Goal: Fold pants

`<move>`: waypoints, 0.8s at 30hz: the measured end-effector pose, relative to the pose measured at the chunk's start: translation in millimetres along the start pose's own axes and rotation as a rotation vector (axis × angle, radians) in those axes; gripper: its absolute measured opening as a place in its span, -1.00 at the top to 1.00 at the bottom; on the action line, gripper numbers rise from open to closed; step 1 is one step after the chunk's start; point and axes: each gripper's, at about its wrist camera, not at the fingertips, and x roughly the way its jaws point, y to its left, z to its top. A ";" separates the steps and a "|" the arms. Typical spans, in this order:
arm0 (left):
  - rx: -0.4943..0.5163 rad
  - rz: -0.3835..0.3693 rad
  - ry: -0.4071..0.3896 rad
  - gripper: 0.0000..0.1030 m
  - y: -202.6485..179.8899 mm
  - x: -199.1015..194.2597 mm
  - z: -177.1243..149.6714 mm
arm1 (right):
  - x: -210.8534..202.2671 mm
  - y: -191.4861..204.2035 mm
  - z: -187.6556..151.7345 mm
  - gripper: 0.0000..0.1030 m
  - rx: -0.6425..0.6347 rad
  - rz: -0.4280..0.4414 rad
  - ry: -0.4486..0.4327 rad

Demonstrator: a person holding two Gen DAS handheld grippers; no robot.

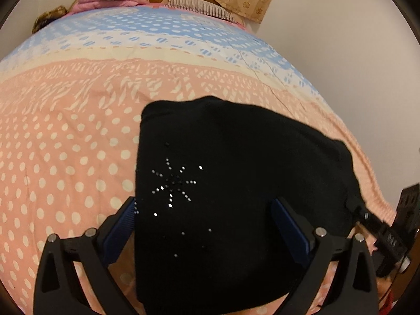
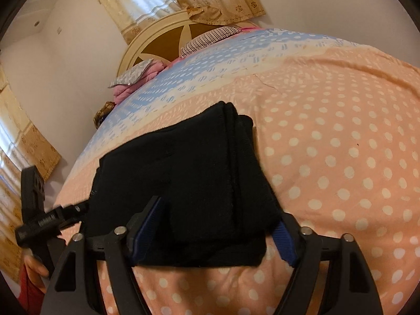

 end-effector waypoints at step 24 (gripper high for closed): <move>0.011 0.054 -0.235 0.59 44.9 -67.1 47.3 | -24.0 147.3 46.8 0.45 -0.308 0.076 -0.096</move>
